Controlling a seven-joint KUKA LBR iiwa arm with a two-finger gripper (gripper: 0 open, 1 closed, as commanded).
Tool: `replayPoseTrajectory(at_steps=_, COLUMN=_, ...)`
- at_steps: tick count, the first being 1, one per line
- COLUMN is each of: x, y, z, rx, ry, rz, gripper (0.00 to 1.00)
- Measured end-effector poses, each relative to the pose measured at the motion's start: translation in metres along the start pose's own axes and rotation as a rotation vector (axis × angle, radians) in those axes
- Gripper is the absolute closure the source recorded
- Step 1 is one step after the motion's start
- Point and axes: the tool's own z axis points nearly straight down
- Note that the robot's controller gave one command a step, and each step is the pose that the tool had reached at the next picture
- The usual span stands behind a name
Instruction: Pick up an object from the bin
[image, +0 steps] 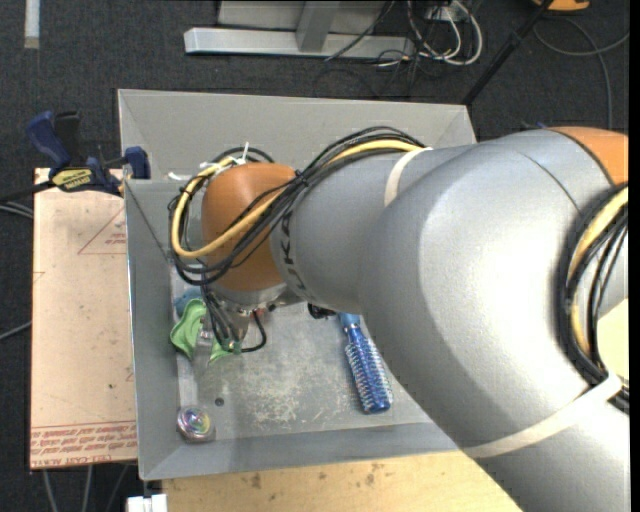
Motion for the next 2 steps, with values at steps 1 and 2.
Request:
replayPoseTrajectory(at_steps=1, x=0.023, y=-0.024, z=-0.126, rx=-0.005, ry=-0.006, rz=-0.043, gripper=1.0)
replayPoseTrajectory(at_steps=2, x=-0.003, y=-0.034, z=-0.196, rx=-0.004, ry=-0.008, rz=-0.14, gripper=1.0)
